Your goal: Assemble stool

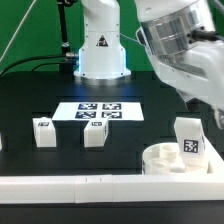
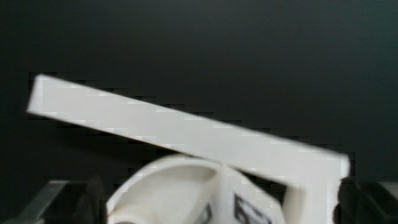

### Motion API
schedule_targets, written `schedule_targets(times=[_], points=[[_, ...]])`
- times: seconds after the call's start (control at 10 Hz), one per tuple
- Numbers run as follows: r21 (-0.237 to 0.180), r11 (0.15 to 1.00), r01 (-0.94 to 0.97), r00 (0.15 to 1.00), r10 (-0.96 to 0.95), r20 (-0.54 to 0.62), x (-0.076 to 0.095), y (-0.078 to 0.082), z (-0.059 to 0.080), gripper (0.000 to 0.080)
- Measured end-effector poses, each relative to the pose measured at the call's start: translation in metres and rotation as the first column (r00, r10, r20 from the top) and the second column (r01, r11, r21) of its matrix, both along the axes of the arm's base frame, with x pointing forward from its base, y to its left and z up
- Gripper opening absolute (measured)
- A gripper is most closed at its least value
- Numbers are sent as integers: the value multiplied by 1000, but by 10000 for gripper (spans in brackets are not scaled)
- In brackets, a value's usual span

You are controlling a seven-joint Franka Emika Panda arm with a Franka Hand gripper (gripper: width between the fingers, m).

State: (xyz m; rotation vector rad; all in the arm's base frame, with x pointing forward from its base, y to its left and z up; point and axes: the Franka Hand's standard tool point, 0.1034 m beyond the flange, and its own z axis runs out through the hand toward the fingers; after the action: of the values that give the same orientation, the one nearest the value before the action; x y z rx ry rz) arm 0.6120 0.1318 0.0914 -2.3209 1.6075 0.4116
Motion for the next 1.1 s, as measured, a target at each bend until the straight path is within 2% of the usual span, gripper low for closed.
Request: schedule_targets(times=[0.1, 0.2, 0.3, 0.4, 0.5, 0.6, 0.7, 0.8, 1.0, 1.1], points=[[1, 1000, -11, 1000, 11, 19, 4, -1, 0, 647], [2, 994, -106, 993, 105, 59, 4, -1, 0, 647], [-6, 973, -231, 970, 231, 80, 1, -2, 0, 649], [-32, 919, -392, 915, 394, 88, -2, -2, 5, 649], [-63, 849, -525, 840, 528, 123, 0, -2, 10, 649], [-111, 730, -674, 714, 683, 152, -1, -2, 15, 649], [-162, 568, -807, 541, 821, 180, -1, -2, 15, 649], [-166, 550, -819, 516, 831, 208, 0, -4, 13, 649], [-188, 431, -883, 385, 892, 236, 0, -6, 12, 649], [-215, 332, -918, 280, 930, 239, 1, -8, 12, 649]])
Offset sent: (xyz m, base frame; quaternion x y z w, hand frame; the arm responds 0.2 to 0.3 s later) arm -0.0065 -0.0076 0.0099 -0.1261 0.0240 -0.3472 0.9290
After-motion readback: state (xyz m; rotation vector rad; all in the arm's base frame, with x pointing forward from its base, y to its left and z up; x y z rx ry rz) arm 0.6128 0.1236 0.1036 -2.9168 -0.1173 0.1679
